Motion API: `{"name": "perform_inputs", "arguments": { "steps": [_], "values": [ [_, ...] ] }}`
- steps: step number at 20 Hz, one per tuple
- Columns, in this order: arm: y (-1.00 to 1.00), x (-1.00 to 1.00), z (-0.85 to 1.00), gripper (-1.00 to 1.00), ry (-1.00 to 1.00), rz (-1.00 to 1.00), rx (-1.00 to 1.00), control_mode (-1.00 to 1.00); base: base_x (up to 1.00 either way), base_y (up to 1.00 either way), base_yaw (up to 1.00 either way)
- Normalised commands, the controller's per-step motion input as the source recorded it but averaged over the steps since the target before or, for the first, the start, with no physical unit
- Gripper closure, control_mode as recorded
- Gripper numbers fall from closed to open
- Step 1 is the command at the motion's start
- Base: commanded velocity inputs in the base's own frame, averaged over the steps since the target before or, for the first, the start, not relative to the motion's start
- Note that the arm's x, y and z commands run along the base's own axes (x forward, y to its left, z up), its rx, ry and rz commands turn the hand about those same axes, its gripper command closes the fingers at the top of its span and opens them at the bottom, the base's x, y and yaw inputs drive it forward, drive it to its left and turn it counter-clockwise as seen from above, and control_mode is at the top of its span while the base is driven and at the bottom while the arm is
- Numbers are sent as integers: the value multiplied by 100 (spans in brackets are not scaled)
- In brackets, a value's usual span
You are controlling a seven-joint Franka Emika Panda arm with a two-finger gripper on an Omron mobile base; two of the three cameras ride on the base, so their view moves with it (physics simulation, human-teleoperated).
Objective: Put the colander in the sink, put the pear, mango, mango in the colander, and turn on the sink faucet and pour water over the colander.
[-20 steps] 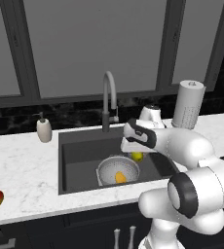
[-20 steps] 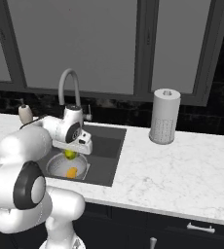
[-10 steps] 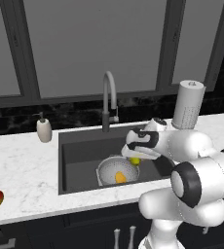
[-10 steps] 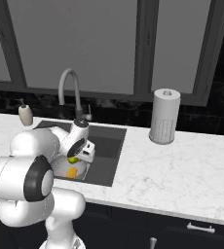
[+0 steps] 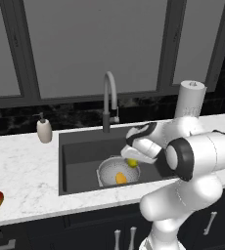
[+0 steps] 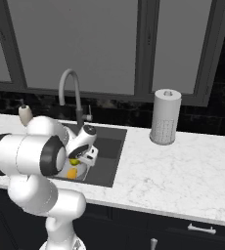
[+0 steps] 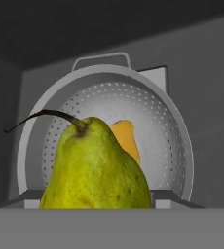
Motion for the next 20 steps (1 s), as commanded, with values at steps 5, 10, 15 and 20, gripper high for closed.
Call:
{"name": "perform_inputs", "arguments": {
  "steps": [5, 10, 15, 20],
  "values": [
    [15, 23, -32, 100, 1, 0, 4, -100, 0, 0, 0],
    [0, 32, -24, 100, 11, 0, 0, -100, 0, 0, 0],
    [1, 31, -31, 100, 10, 0, 0, -100, 0, 0, 0],
    [6, 32, -27, 100, 6, 0, 0, -100, 0, 0, 0]
  ]
}}
